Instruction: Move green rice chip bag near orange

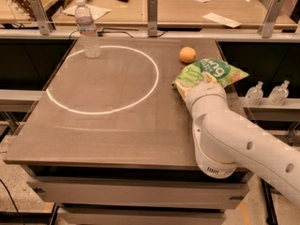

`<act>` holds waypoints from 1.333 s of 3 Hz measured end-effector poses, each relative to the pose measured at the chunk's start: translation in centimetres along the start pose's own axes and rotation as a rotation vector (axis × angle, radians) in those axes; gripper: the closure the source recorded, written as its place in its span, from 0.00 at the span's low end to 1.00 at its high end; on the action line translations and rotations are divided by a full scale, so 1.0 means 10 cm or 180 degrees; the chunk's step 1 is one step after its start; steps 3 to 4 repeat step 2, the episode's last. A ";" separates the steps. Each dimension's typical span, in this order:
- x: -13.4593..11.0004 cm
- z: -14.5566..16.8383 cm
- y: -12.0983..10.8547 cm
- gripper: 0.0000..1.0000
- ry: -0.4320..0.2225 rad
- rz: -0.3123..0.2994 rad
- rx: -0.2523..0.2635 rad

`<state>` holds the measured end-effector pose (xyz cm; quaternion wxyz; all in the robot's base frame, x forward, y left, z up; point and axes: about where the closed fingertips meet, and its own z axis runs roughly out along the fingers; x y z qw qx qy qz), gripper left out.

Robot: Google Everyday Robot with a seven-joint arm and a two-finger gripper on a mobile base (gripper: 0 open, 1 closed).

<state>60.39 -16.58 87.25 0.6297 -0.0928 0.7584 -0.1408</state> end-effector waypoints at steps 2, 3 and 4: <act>0.01 0.11 0.04 0.82 -0.0007 0.0063 -0.0036; 0.01 0.11 0.04 0.82 -0.0007 0.0063 -0.0036; 0.01 0.11 0.04 0.82 -0.0007 0.0063 -0.0036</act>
Offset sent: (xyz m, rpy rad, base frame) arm 0.0285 0.0236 -0.0157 0.1196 0.0882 0.0532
